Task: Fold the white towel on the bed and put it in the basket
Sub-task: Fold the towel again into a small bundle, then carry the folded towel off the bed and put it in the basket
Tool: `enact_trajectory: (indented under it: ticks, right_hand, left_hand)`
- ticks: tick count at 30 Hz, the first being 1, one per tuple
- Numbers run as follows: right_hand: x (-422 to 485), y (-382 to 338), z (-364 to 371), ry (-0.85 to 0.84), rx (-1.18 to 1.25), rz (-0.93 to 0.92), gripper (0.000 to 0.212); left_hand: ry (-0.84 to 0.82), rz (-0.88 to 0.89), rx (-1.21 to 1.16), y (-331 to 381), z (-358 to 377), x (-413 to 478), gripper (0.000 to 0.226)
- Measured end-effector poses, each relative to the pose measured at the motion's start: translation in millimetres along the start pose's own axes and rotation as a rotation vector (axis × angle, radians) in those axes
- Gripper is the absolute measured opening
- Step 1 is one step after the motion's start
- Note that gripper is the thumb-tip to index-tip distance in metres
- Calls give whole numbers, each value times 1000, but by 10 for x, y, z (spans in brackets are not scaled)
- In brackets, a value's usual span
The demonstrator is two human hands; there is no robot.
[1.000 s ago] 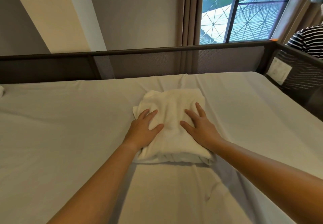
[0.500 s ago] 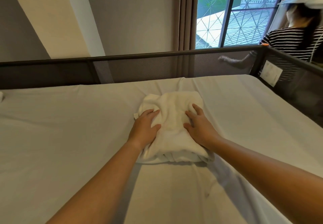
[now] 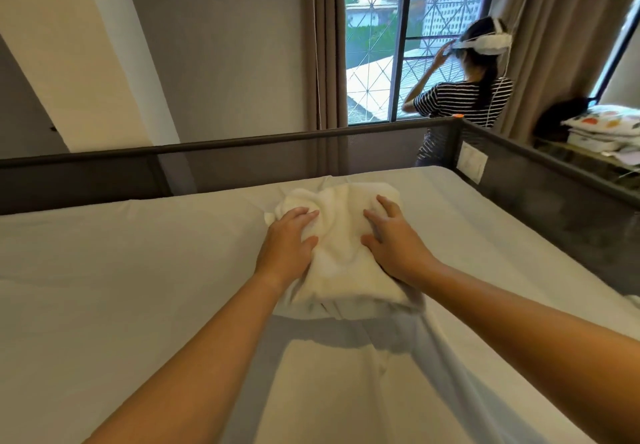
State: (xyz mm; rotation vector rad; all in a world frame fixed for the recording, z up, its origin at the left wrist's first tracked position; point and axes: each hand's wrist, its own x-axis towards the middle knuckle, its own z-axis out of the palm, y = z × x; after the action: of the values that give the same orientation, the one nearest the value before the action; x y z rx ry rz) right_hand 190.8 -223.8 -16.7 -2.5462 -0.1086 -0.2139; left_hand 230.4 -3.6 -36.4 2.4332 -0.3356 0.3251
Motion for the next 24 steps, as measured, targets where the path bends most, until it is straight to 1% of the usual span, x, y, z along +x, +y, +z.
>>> enact_trajectory:
  ticks: [5, 10, 17, 24]
  right_hand:
    - [-262, 81, -453, 87, -64, 29, 57]
    - [-585, 179, -1065, 193, -119, 65, 58]
    - [-1259, 450, -2129, 372, -142, 143, 57]
    - [-2281, 910, -3211, 500, -204, 241, 58]
  left_hand:
    - [15, 112, 1, 495, -34, 33, 49]
    - [23, 241, -19, 1166, -72, 70, 51]
    - [59, 433, -81, 2416, -45, 4, 51]
    - [24, 599, -181, 3799, 265, -358, 50]
